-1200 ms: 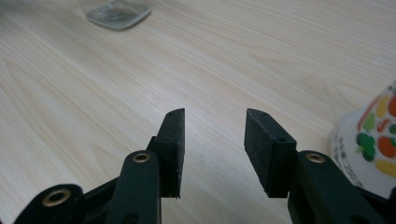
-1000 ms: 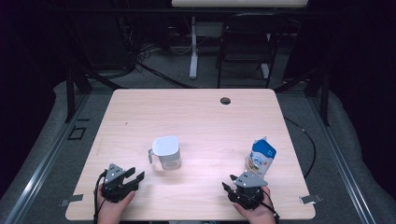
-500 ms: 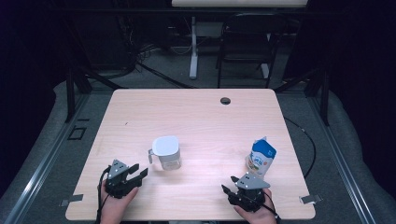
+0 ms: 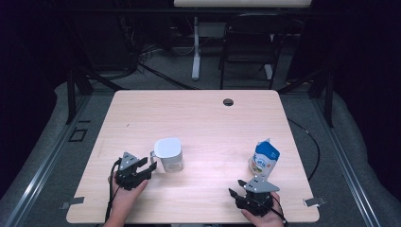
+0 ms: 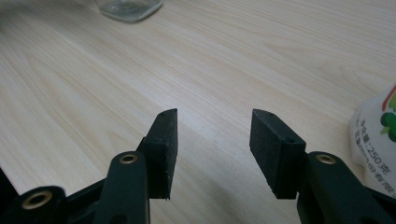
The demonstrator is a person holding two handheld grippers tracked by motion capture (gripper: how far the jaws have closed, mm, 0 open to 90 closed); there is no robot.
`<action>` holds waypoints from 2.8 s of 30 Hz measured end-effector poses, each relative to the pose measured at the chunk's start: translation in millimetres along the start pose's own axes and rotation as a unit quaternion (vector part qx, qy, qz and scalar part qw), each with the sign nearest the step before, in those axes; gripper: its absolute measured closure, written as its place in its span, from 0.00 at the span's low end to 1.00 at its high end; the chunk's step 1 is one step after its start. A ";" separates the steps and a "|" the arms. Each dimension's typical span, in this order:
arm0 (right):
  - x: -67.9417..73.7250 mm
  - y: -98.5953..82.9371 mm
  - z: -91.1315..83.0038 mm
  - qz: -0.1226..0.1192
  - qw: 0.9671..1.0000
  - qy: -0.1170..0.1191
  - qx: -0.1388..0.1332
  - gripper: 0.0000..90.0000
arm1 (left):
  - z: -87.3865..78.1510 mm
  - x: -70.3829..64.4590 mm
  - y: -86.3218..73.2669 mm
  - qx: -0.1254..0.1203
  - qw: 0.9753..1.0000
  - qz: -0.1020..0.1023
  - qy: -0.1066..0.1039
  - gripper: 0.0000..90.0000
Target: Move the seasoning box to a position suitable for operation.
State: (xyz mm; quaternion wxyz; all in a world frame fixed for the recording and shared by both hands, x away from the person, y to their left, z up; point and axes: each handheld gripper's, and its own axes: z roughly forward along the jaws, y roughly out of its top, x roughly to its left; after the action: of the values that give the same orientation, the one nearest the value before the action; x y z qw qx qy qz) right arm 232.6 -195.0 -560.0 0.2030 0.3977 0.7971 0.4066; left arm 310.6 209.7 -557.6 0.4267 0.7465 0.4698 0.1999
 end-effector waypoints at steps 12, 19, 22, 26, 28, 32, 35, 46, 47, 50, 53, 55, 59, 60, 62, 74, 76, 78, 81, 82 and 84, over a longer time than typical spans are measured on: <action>-2.1 -10.3 -13.6 0.014 1.000 -0.007 0.003 0.57 | 15.7 2.6 15.0 0.007 1.000 0.006 0.004 0.69; 0.7 -12.5 -18.3 0.016 1.000 -0.011 0.002 0.56 | 19.1 0.1 17.1 0.011 1.000 0.014 0.013 0.75; -0.3 -13.9 -19.9 0.014 1.000 -0.013 0.003 0.56 | 18.9 -1.9 16.8 0.012 0.999 0.022 0.021 0.76; -1.9 -14.2 -20.8 0.018 1.000 -0.012 0.002 0.56 | 18.4 -3.7 16.3 0.014 0.999 0.032 0.027 0.78; -1.9 -14.1 -20.6 0.018 1.000 -0.011 0.002 0.55 | 18.4 -4.8 16.1 0.013 0.999 0.037 0.031 0.78; -1.1 -13.9 -19.1 0.017 1.000 -0.012 0.002 0.55 | 18.3 -5.2 16.2 0.015 0.998 0.042 0.033 0.79; -1.0 -13.8 -18.0 0.017 1.000 -0.007 0.000 0.55 | 18.4 -5.9 15.9 0.014 0.998 0.045 0.035 0.79; -0.5 -13.9 -16.2 0.018 1.000 -0.005 -0.001 0.56 | 16.7 -9.5 14.3 0.015 0.998 0.048 0.040 0.80; -0.8 -13.9 -16.4 0.019 1.000 -0.005 0.000 0.56 | 16.4 -10.5 14.1 0.015 0.998 0.047 0.040 0.80; -1.6 -14.3 -16.3 0.020 1.000 -0.009 0.001 0.55 | 15.6 -12.6 13.7 0.016 0.998 0.050 0.041 0.80; -1.7 -14.3 -16.2 0.021 1.000 -0.009 0.000 0.55 | 14.9 -14.6 13.1 0.016 0.998 0.050 0.040 0.80; -1.7 -13.9 -16.1 0.021 1.000 -0.009 -0.001 0.55 | 13.4 -18.3 12.3 0.019 0.998 0.053 0.038 0.80; -1.3 -12.9 -14.7 0.019 1.000 -0.007 -0.001 0.55 | 11.6 -22.9 10.5 0.018 0.998 0.057 0.030 0.80; -0.5 -11.5 -13.5 0.016 1.000 -0.006 0.001 0.56 | 9.8 -26.0 9.1 0.018 0.998 0.061 0.026 0.80; 0.4 -10.2 -11.9 0.014 1.000 -0.004 0.001 0.55 | 7.8 -29.4 7.7 0.020 0.997 0.065 0.022 0.80; 5.8 1.0 2.7 0.004 1.000 0.008 0.001 0.56 | -6.6 -51.5 -4.9 0.024 0.997 0.078 0.007 0.80; 7.8 3.5 5.7 -0.002 1.000 0.011 0.002 0.56 | -8.6 -56.8 -6.5 0.026 0.996 0.081 0.004 0.80; 9.7 4.9 8.0 -0.004 1.000 0.013 0.002 0.57 | -9.8 -61.3 -7.7 0.027 0.996 0.086 -0.001 0.80; 11.9 6.8 11.5 -0.009 1.000 0.015 0.005 0.57 | -11.0 -66.5 -9.4 0.026 0.995 0.092 -0.008 0.81; 12.3 7.3 12.5 -0.010 1.000 0.016 0.006 0.57 | -11.4 -68.0 -9.9 0.026 0.995 0.092 -0.009 0.81; 13.6 8.6 14.2 -0.009 1.000 0.018 0.005 0.57 | -11.8 -70.5 -10.7 0.026 0.995 0.094 -0.012 0.81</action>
State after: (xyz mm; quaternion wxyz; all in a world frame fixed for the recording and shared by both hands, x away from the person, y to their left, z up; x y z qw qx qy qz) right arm 237.7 -174.2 -561.4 0.1901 0.3842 0.8062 0.4077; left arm 262.9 155.6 -552.6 0.3922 0.8004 0.3974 0.2182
